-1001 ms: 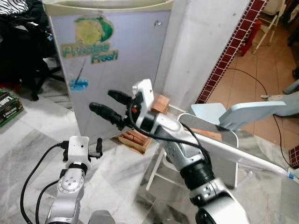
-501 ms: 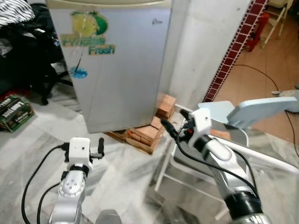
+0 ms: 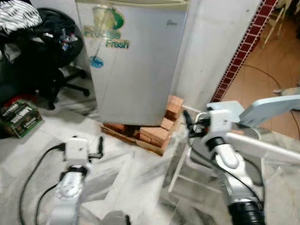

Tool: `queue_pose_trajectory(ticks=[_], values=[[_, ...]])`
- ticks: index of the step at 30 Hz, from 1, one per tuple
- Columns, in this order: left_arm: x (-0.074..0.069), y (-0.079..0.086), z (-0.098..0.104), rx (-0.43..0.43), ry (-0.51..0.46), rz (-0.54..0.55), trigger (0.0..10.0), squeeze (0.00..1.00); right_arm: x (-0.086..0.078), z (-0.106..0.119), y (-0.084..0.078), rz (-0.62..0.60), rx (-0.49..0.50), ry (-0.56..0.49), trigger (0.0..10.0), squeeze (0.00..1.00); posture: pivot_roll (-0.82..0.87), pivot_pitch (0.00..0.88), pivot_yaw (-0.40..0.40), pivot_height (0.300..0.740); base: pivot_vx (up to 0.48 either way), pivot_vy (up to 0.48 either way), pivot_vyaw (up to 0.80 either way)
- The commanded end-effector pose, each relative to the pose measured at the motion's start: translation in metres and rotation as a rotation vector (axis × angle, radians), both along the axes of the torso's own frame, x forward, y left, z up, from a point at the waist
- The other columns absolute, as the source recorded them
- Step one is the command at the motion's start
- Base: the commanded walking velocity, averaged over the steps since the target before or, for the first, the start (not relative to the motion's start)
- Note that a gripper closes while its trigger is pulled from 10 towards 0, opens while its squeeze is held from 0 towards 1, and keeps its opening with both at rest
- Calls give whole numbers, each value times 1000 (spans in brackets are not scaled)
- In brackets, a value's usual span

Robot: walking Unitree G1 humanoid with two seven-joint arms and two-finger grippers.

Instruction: Restocking fridge

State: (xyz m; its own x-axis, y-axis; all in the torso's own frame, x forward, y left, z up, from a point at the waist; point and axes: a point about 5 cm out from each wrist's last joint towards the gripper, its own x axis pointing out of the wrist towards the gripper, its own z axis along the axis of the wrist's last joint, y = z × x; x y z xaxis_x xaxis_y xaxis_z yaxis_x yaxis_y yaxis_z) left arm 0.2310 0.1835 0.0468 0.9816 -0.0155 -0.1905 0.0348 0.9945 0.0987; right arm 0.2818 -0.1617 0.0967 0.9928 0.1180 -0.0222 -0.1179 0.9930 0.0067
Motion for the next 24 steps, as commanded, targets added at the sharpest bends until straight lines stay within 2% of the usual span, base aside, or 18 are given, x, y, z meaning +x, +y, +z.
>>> queue_pose_trajectory(ticks=[1,2,4,8,12,15,24], values=[[3,1,6,5,-15,-16,10000,0,1,7,4,-1,2,-26,10000,0,119,0,-25,740,0,480,0],[3,0,6,6,-15,-26,10000,0,1,8,3,9,-25,-38,10000,0,119,0,-25,740,0,480,0],[2,0,7,7,-9,-20,10000,0,1,7,1,10,-1,-13,10000,0,115,9,-28,740,0,480,0],[1,1,8,-19,-6,-5,10000,0,2,10,1,-2,-33,-33,10000,0,117,17,-35,740,0,480,0],[-1,-1,9,-25,-7,-14,10000,0,3,8,5,7,-21,-22,10000,0,124,25,-43,740,0,480,0],[-3,-7,8,-97,30,-64,10000,0,2,7,9,15,-10,-16,10000,0,124,30,-48,740,0,480,0],[0,-8,11,-69,13,-47,10000,0,4,9,8,8,-14,-13,10000,0,117,45,-52,740,0,480,0]])
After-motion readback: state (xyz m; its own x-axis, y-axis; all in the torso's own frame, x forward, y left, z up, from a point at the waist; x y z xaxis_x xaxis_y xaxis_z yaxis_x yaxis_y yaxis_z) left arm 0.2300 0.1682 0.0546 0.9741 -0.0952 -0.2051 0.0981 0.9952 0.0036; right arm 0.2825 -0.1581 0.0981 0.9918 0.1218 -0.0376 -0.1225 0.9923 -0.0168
